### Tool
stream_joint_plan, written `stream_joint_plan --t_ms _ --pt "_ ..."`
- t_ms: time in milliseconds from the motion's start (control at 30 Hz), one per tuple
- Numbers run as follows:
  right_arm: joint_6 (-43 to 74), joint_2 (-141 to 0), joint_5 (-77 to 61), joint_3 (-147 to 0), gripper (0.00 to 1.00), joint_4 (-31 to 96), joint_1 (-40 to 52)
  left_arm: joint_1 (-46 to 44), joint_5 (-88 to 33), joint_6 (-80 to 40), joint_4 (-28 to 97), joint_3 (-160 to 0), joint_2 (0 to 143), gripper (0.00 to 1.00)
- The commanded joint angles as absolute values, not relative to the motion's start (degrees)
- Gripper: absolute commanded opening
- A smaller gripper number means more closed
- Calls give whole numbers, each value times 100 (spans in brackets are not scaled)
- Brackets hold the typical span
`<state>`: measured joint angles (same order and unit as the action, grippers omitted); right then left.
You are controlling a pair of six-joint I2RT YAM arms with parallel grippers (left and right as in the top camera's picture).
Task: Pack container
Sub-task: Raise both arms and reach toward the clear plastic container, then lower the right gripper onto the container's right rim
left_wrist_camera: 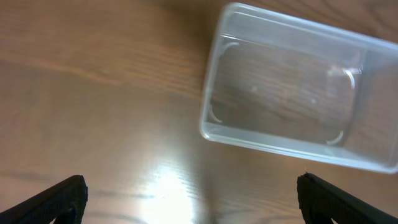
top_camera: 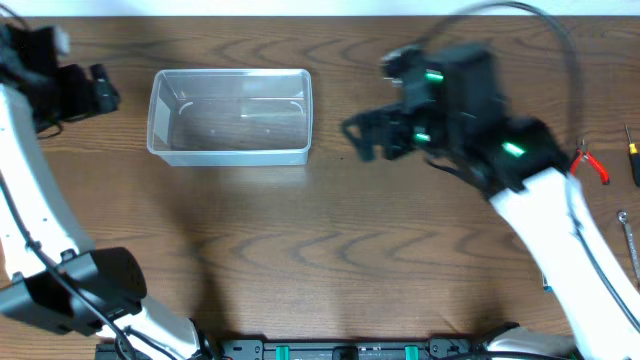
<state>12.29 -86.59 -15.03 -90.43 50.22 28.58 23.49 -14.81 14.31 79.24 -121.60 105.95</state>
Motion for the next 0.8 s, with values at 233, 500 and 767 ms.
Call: stream_joint_plan --t_ms 233,500,767 --pt "2121 -10455 -296 -11240 99 6418 3566 1656 -816 2180 7435 -12276 11266 97" --pt "2373 -10718 235 -11325 99 6814 3555 1669 -676 2185 7013 -12274 11587 98" --pt "2112 -11264 102 -11325 99 6517 3505 1669 -679 2182 6847 -12274 11668 98"
